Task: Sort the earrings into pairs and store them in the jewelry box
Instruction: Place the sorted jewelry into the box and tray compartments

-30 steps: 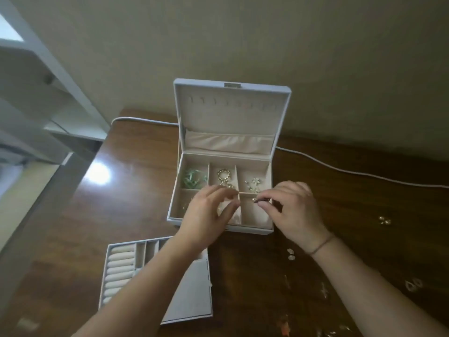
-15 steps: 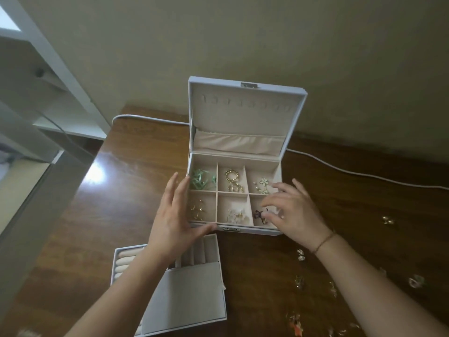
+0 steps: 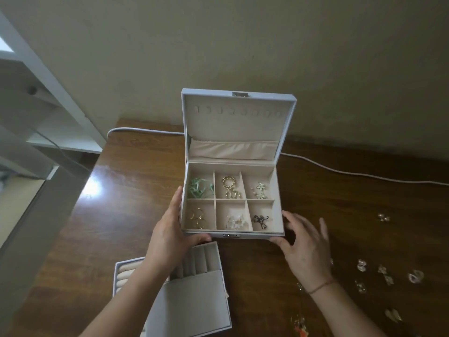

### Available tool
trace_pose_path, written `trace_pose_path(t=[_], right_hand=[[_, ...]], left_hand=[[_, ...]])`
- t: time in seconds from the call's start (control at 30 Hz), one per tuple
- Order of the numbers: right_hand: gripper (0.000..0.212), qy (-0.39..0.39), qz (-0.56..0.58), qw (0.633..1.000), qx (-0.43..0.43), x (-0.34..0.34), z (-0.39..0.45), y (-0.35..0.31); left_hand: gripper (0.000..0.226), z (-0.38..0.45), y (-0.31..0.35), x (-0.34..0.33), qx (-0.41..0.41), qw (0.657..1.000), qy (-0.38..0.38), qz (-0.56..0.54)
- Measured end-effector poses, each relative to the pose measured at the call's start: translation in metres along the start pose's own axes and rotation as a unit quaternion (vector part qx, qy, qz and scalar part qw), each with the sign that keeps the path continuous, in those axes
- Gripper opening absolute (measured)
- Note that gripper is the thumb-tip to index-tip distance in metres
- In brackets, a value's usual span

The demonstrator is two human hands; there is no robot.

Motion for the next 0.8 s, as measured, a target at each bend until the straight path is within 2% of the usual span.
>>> trace_pose_path(t=[0.4, 0.47, 0.53, 0.6, 0.63, 0.7, 0.8], right_hand=[[0.066, 0.007, 0.033, 0.998, -0.058, 0.006, 0.036, -0.018], [0.064, 0.037, 0.051, 0.996, -0.056, 0.009, 0.022, -0.021], [0.043, 0.101, 0.068, 0.993, 0.006, 0.012, -0.003, -0.031], [0.018, 0.097, 0.072, 0.988, 0.099, -0.001, -0.036, -0.046], [0.016, 0.062, 0.064, 0.987, 0.133, -0.013, -0.051, -0.054], [0.027, -0.018, 0.025, 0.987, 0.157, -0.040, -0.074, -0.064], [0.033, -0.063, 0.004, 0.985, 0.162, -0.065, -0.091, -0.068]], left_hand=[[0.124, 0.043, 0.014, 0.014, 0.038, 0.999, -0.007, 0.005], [0.116, 0.030, 0.011, 0.010, 0.037, 0.999, -0.015, -0.011], [0.103, 0.010, -0.004, 0.011, 0.047, 0.998, -0.001, -0.030], [0.081, -0.012, -0.024, 0.021, 0.055, 0.998, 0.036, 0.015], [0.065, -0.024, -0.032, 0.029, 0.053, 0.995, 0.064, 0.061], [0.037, -0.048, -0.043, 0.044, 0.054, 0.980, 0.130, 0.142], [0.022, -0.085, -0.058, 0.057, 0.144, 0.961, 0.171, 0.162]])
Point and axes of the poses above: each hand's wrist, its own z-axis towards the middle knuckle, its own x-axis out of the back of the hand, y = z × x, the point moved 5 cm from there along z, towards the middle knuckle, and after that the axes turned 11 degrees about -y, right-handed, at the moved point
